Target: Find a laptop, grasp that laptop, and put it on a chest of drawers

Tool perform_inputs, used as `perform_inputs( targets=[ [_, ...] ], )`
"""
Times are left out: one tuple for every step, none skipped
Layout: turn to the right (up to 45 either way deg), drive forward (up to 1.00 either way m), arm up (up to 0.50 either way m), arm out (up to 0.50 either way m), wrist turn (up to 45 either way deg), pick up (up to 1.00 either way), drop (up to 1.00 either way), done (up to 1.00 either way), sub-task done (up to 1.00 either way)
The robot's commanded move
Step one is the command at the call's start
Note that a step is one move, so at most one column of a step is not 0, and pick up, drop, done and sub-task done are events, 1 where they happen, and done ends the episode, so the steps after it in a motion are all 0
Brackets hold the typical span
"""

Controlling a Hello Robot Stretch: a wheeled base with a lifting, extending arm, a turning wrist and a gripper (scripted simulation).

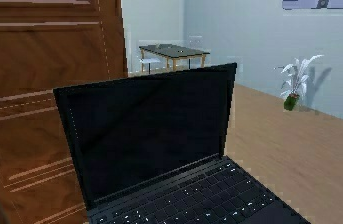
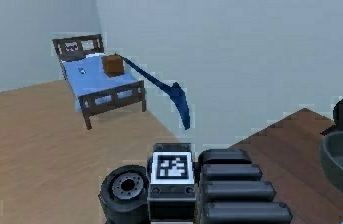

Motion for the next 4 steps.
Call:
perform_inputs(
  targets=[
    [45.0, 0.00, 0.00, 0.00, 0.0, 0.00, 0.00, 0.00, 0.00],
    [45.0, 0.00, 0.00, 0.00, 0.0, 0.00, 0.00, 0.00, 0.00],
    [18.0, 0.00, 0.00, 0.00, 0.0, 0.00, 0.00, 0.00, 0.00],
    [0.0, 0.00, 0.00, 0.22, 0.0, 0.00, 0.00, 0.00, 0.00]
  ],
)
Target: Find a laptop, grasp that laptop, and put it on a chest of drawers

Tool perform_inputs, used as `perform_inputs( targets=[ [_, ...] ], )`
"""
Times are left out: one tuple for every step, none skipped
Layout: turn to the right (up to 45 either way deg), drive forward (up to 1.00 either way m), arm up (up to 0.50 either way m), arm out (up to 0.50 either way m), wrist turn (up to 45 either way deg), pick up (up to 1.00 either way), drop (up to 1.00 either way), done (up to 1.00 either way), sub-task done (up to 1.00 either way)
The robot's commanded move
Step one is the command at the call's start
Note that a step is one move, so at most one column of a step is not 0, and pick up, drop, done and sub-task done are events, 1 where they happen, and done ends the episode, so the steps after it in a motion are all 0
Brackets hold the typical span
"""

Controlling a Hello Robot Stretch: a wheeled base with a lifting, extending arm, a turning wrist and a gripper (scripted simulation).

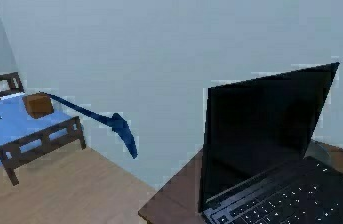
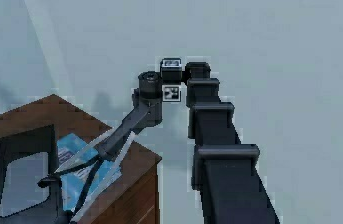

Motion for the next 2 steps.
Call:
perform_inputs(
  targets=[
    [0.0, 0.00, 0.00, 0.00, 39.0, 0.00, 0.00, 0.00, 0.00],
    [0.0, 0.00, -0.12, 0.00, 0.0, 0.00, 0.00, 0.00, 0.00]
  ],
)
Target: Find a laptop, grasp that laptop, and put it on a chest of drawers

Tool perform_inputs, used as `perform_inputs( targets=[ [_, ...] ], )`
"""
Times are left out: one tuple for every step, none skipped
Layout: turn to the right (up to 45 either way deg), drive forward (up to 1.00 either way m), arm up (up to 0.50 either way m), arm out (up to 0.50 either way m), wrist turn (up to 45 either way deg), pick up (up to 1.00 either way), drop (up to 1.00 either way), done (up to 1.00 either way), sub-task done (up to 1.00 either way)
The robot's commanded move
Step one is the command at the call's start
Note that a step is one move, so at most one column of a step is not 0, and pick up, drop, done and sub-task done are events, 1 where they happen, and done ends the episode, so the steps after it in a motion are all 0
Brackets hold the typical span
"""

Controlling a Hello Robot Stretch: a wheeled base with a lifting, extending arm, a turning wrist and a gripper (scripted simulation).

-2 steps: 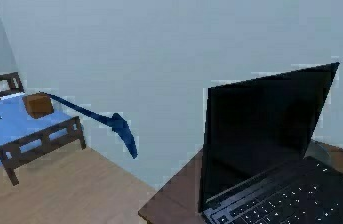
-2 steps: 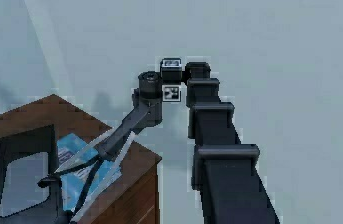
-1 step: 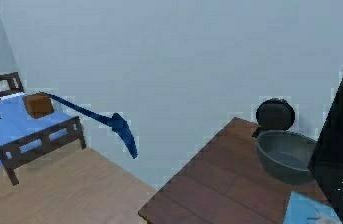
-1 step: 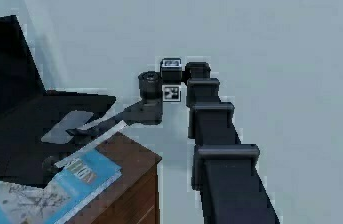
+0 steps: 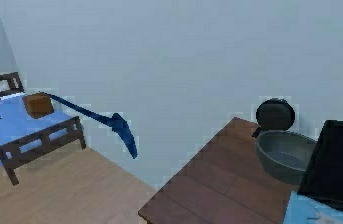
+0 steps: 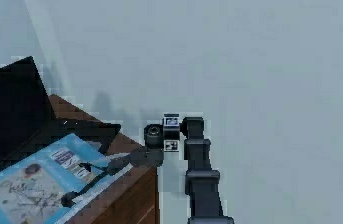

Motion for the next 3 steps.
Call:
perform_inputs(
  targets=[
    [0.0, 0.00, 0.00, 0.00, 0.0, 0.00, 1.00, 0.00, 0.00],
    [0.0, 0.00, 0.10, 0.00, 0.0, 0.00, 0.00, 0.00, 0.00],
    [0.0, 0.00, 0.00, -0.08, 0.0, 0.00, 0.00, 0.00, 0.00]
  ],
)
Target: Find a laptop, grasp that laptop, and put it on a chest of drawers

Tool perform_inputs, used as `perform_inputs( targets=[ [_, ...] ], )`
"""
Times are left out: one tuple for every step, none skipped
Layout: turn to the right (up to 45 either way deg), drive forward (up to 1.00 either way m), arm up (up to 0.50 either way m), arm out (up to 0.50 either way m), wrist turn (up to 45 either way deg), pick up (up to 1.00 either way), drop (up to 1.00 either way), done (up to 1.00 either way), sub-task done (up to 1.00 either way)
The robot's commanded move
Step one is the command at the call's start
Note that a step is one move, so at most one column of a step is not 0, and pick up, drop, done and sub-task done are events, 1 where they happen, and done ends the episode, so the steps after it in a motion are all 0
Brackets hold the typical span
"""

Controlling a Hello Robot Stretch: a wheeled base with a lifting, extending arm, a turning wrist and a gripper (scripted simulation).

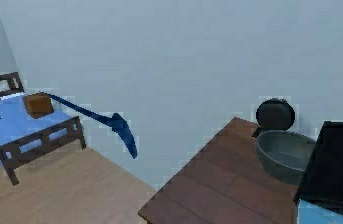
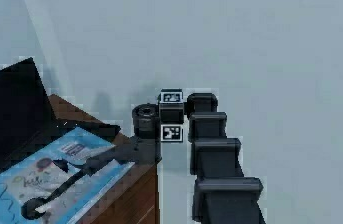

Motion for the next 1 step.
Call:
perform_inputs(
  targets=[
    [0.0, 0.00, 0.00, 0.00, 0.0, 0.00, 0.00, 1.00, 0.00]
  ],
)
